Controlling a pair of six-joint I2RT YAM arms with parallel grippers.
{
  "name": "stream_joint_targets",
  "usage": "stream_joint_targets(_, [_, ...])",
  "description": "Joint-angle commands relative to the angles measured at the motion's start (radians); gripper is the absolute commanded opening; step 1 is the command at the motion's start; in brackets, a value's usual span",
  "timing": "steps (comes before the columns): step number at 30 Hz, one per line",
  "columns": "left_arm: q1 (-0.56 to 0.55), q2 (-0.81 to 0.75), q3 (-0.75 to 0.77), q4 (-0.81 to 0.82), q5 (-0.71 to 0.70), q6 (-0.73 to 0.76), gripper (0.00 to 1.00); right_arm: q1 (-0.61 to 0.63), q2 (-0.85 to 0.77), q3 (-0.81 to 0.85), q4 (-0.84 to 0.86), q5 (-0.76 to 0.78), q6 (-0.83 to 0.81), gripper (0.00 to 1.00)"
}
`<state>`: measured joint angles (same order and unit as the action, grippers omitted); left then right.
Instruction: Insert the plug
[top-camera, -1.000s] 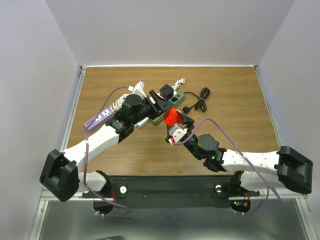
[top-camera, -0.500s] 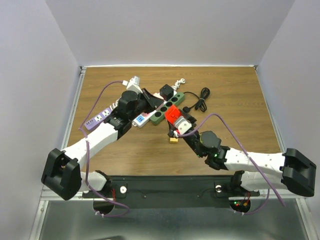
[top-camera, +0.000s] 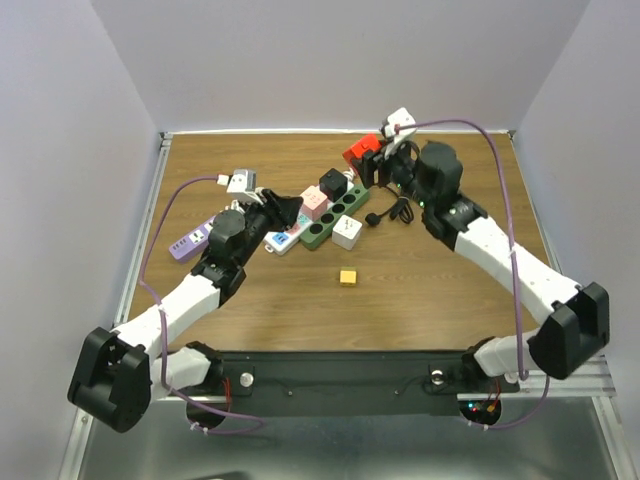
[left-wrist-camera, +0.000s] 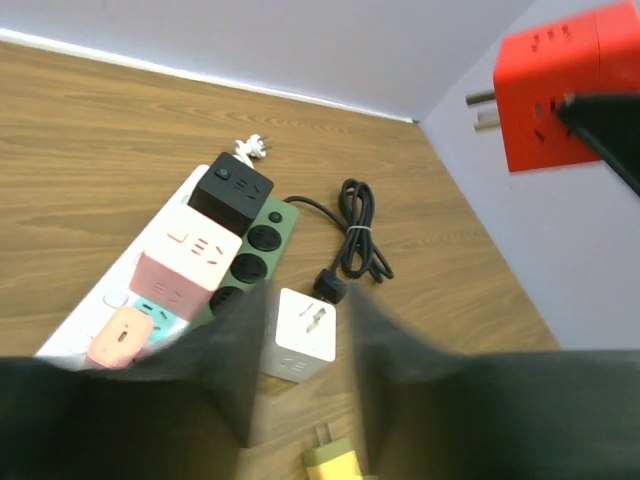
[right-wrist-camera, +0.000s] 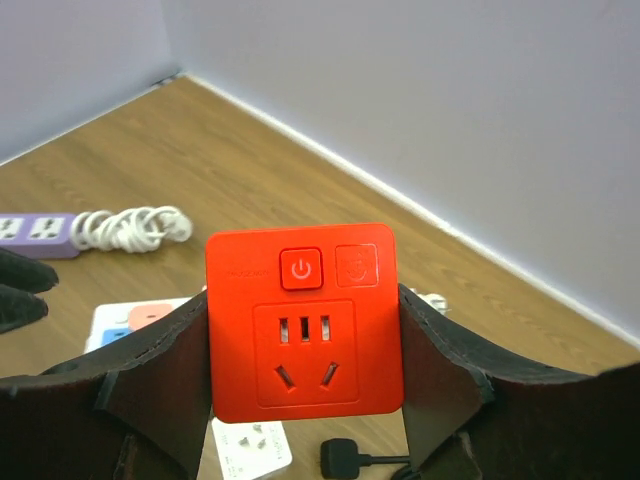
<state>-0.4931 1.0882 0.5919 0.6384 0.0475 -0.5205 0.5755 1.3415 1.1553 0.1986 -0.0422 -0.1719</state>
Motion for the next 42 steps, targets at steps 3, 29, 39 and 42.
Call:
stream_joint_targets(3, [0.002, 0.016, -0.017, 0.138, 0.075, 0.211, 0.77, -0.17, 0.126, 0.182, -0.234, -0.453, 0.169, 0.01])
stream_joint_targets(29, [-0.073, 0.483, 0.167, 0.081, 0.014, 0.409, 0.74, -0.309, 0.159, 0.133, -0.268, -0.587, 0.183, 0.01])
stream_joint_targets(39, [-0.07, 0.605, 0.203, 0.076, -0.024, 0.376, 0.72, -0.309, 0.048, 0.017, -0.173, -0.585, 0.21, 0.01])
stream_joint_targets(42, [-0.07, 0.611, 0.197, 0.076, -0.015, 0.373, 0.68, -0.309, 0.022, 0.001, -0.16, -0.587, 0.218, 0.01])
